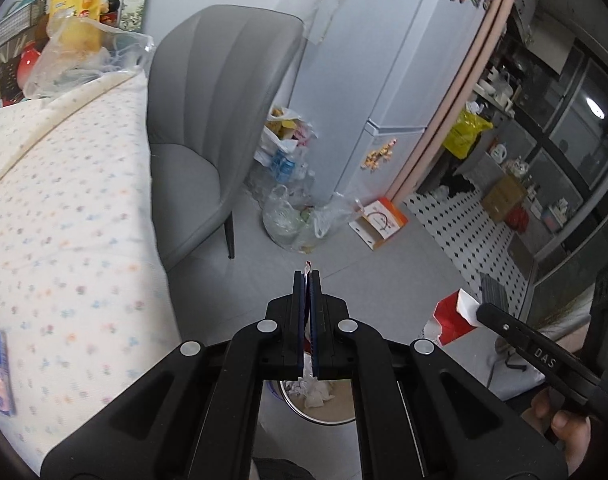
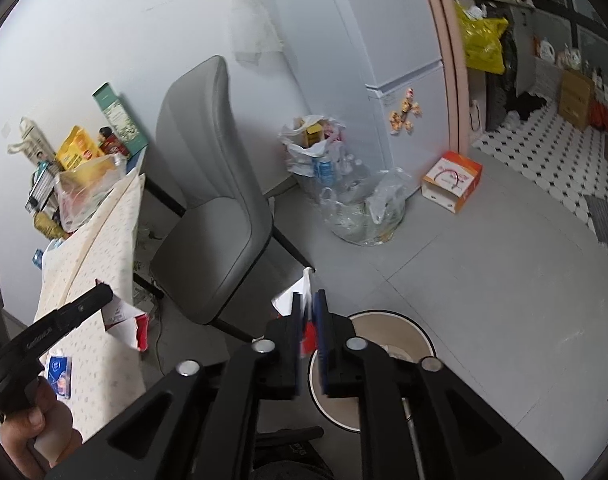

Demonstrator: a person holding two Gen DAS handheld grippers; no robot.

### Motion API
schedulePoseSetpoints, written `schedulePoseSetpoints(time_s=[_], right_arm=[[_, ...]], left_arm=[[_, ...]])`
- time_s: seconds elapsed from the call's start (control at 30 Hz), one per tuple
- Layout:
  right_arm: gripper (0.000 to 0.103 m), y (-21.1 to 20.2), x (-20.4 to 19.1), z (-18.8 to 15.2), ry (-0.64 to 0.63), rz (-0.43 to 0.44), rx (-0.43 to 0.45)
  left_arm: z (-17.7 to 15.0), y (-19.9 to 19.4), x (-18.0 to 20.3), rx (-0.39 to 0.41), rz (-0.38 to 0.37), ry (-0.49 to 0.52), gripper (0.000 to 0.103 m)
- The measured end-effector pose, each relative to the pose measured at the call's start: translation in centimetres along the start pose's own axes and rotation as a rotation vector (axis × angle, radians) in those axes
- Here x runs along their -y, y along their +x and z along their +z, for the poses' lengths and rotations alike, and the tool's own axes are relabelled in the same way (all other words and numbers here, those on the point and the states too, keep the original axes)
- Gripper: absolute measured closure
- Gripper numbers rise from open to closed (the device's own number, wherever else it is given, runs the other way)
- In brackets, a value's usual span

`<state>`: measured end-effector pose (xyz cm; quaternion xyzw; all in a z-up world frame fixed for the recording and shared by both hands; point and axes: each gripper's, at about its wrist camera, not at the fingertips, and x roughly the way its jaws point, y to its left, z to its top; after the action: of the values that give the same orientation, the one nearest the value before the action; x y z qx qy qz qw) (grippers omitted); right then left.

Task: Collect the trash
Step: 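Carry both paper scraps over the bin and open both tools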

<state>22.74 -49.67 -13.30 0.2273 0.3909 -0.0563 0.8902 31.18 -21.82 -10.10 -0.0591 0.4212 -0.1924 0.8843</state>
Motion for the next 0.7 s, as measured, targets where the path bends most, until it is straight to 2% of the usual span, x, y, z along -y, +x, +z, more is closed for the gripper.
schedulePoseSetpoints(time_s=[0.03, 0.07, 0.1, 0.37, 0.5, 0.63, 0.67, 0.7], right_arm=[[0.055, 0.4, 0.6, -0.1, 0.015, 0.010, -0.009], [0.046, 0.6, 1.0, -0.2, 0.021, 0.009, -0.005], [0.043, 0.6, 1.4, -0.3, 0.023, -0.001, 0.003], [0.043, 0.4, 4.3, -1.5, 0.069, -0.011, -0.014], [0.029, -1.2, 5.5, -2.0, 0.072, -0.075, 0.018], [0.024, -2.6, 7.2, -2.4, 0.092, -0.112, 0.038], [0.024, -2.9, 7.6, -2.4, 0.097, -0.117, 0.041], [0.023, -3.2, 7.9, -2.4, 0.103, -0.123, 0.045]], left_arm=[[-0.1, 0.2, 0.3, -0.005, -0.002, 0.003, 0.100], [-0.2, 0.4, 0.6, -0.009, -0.003, 0.008, 0.100], [-0.3, 0.6, 0.9, -0.012, -0.003, 0.012, 0.100], [-1.2, 2.8, 3.0, -0.061, -0.019, 0.041, 0.100], [-1.7, 4.1, 4.4, -0.094, -0.039, 0.058, 0.100], [-2.3, 5.7, 6.2, -0.139, -0.077, 0.071, 0.100], [-2.5, 5.9, 6.5, -0.146, -0.085, 0.074, 0.095], [-2.7, 6.3, 6.9, -0.160, -0.094, 0.079, 0.079]])
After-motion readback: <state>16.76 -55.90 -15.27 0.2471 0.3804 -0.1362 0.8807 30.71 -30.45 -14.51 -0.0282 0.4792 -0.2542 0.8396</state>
